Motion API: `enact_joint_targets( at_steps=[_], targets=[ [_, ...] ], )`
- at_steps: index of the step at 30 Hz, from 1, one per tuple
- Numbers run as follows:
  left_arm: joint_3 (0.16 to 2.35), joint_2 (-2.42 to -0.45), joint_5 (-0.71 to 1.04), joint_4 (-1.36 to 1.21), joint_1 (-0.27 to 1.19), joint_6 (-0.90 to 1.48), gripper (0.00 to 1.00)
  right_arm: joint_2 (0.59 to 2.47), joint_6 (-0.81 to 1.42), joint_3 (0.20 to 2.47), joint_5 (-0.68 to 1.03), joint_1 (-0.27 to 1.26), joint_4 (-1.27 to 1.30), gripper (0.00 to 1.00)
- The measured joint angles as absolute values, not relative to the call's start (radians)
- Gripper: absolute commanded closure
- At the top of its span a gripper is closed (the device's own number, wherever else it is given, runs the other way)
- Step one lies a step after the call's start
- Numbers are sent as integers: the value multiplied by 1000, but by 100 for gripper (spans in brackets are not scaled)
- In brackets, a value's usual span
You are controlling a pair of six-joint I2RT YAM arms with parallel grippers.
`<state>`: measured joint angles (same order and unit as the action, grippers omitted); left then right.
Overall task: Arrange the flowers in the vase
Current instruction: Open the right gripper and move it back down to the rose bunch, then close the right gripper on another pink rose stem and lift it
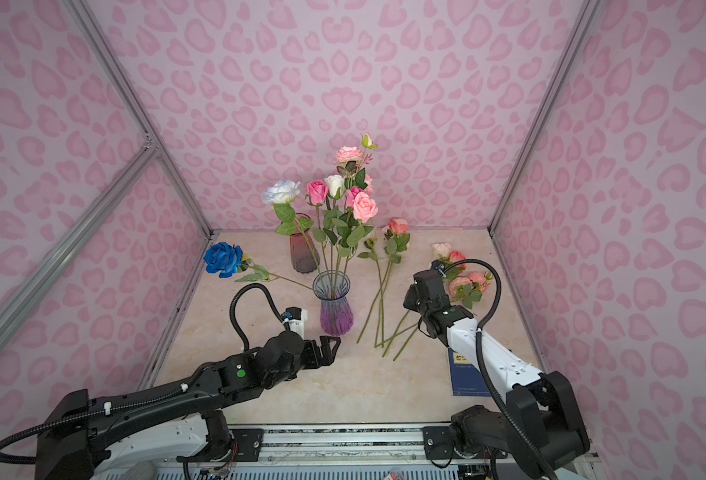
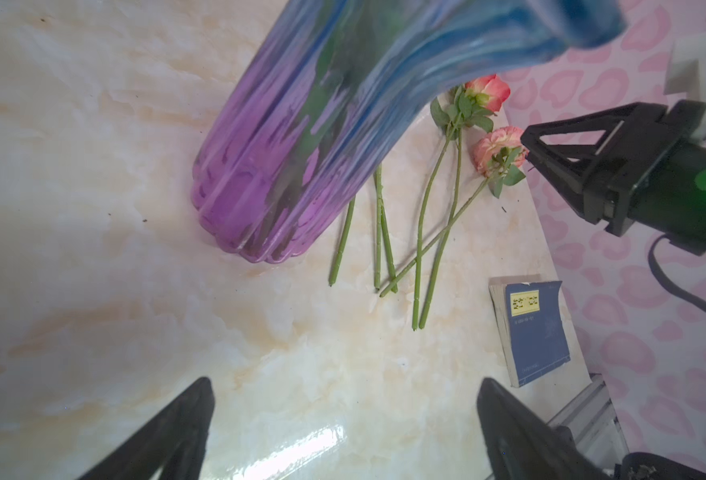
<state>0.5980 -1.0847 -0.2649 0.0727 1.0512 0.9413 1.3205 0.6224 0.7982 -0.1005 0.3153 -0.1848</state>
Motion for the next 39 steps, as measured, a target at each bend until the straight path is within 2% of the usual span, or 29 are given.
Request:
enact_joint_targets(
  at_steps=[10,15,21,28,33,39],
  targets=[
    [624,-1118,-216,73,1051,937,0,1593,644,891,27,223,-207,59],
    [627,-1117,-217,74,1051,930,1,1701,663,953,27,199,-209,59],
    [638,-1114,-226,78,1051,915,1,1791,670,1021,26,182,-208,65],
    [659,-1127,-236,80,1051,895,1,1854,665,1069,17,181,-208,83],
    [660,-1129,-237,81,1051,888,2,1853,667,1069,17,178,-208,92],
    [660,-1108,-249,83,1051,878,2,1762,678,1037,57,178,-183,96]
  ],
)
